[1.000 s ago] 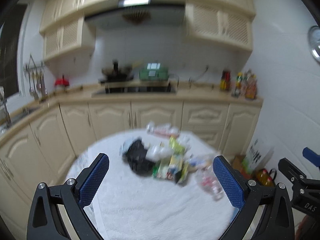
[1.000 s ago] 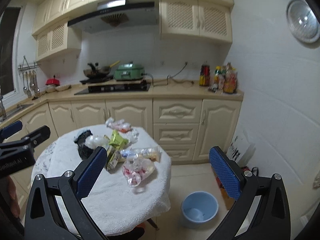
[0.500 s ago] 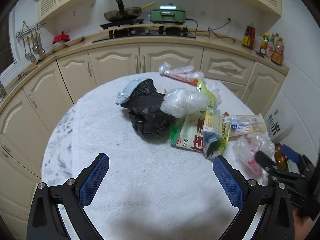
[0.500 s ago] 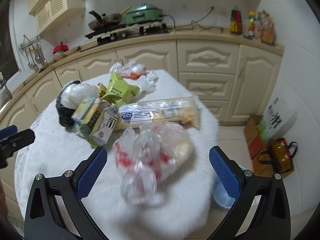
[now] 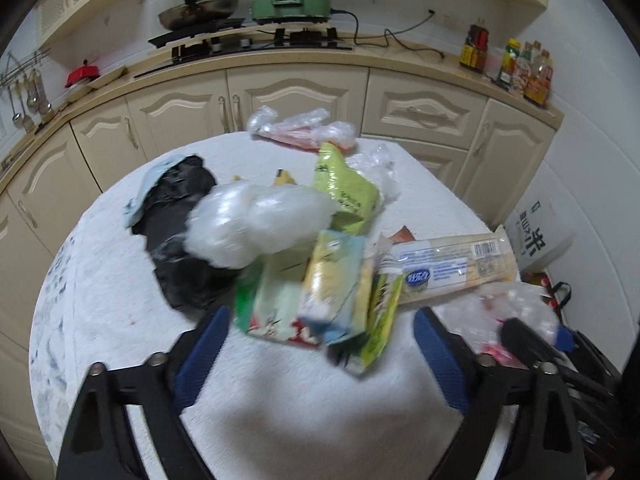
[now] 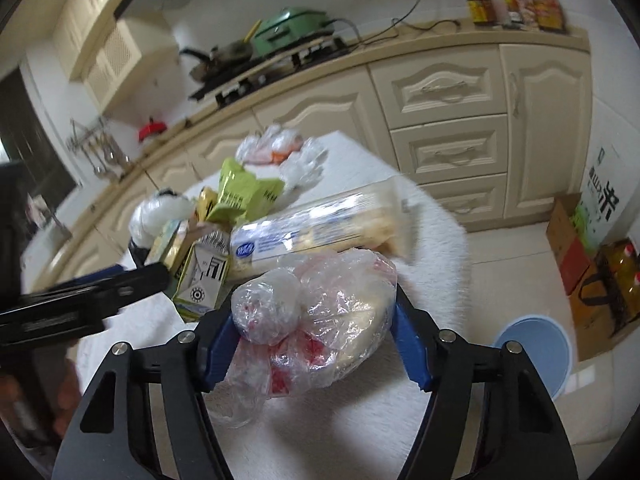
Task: Collect trash
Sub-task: 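Grasp the clear plastic bag with the right tool while the left tool grasps a snack box, then carry both items to the blue bin and open both tools to drop them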
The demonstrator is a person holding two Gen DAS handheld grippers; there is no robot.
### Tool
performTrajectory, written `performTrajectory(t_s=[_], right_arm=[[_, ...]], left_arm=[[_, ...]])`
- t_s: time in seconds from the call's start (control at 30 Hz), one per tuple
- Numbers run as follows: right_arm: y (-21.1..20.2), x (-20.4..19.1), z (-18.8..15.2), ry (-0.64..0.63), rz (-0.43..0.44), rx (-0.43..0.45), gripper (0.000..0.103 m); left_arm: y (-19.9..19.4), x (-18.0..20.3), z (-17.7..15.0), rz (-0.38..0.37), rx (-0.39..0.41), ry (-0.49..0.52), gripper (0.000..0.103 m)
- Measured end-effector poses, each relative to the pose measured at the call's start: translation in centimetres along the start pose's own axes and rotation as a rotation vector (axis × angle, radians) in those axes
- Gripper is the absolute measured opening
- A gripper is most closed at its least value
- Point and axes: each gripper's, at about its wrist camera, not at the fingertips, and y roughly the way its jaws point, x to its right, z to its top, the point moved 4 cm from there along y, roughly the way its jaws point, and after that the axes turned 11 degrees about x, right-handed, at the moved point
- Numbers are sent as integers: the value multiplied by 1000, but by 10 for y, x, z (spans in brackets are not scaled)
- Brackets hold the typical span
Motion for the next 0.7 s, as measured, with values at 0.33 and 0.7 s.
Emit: performTrajectory(t_s=[0.33,0.7], right_arm=[[-10,8,3,38,38,12,69],[-32,13,9,43,57,65,69]], left_arm=[[38,17,-6,-9,-42,24,34],[-23,27,-12,-62,104,21,28]])
